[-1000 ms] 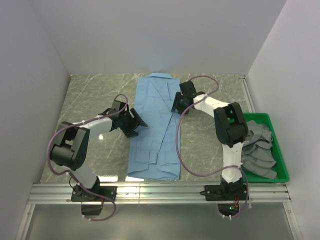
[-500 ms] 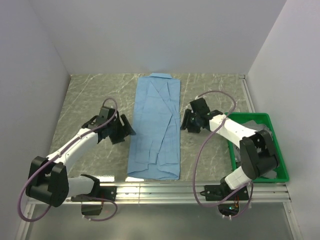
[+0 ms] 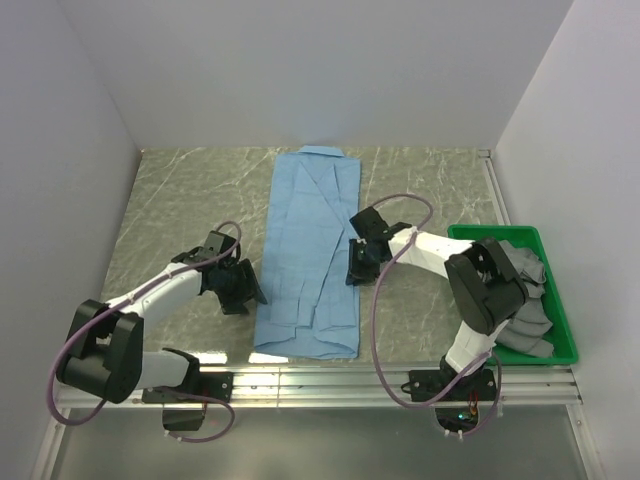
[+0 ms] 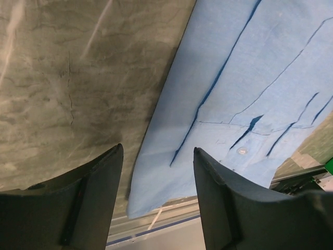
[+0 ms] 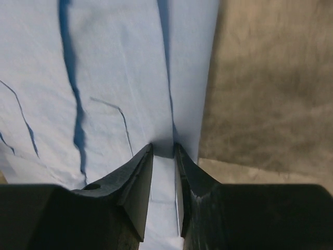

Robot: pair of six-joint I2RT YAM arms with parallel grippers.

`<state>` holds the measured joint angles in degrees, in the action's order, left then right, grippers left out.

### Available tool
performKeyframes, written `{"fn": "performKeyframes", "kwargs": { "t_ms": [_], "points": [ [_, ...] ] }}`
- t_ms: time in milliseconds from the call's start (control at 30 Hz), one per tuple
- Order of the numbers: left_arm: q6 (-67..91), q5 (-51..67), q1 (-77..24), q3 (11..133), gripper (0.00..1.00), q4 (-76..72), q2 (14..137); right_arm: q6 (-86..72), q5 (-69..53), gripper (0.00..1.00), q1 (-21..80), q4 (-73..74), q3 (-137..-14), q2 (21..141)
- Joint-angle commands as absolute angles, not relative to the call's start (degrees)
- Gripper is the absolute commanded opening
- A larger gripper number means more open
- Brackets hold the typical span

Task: Fold and stack the long sleeve shirts
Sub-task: Fold the shirt

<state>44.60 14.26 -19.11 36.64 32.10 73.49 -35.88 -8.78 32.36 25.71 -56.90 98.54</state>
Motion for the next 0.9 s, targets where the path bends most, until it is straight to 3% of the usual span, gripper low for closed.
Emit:
{"fn": "performKeyframes", "kwargs": {
  "t_ms": [0,233,400,500,533,633,867],
  "points": [
    [43.77,15.21,-19.16,39.19,0.63,30.41,74.09,-34.63,-6.24,0.31,32.17,25.49,-62.03,101.50],
    [44.82,12.83,-19.16,41.13,0.66,30.15,74.71,-34.45,-0.97,0.30,30.85,25.93,-68.46,106.96],
    [44.04,12.30,-19.07,41.31,0.71,32.95,73.04,-33.31,1.41,0.32,29.53,27.24,-65.76,101.70],
    [43.25,14.14,-19.25,39.73,0.74,34.97,70.93,-33.57,-1.30,0.42,29.53,28.56,-60.32,94.76],
    [43.07,14.67,-19.16,38.42,0.76,35.68,70.32,-34.27,-2.19,0.53,29.53,28.74,-58.55,91.35],
    [42.37,16.87,-19.25,36.13,0.76,37.61,68.38,-35.42,-7.37,0.65,29.62,30.05,-52.40,85.79],
    [45.08,18.63,-21.97,33.49,0.75,38.59,66.62,-35.77,-16.34,0.68,30.06,32.17,-45.97,81.74]
  ]
}}
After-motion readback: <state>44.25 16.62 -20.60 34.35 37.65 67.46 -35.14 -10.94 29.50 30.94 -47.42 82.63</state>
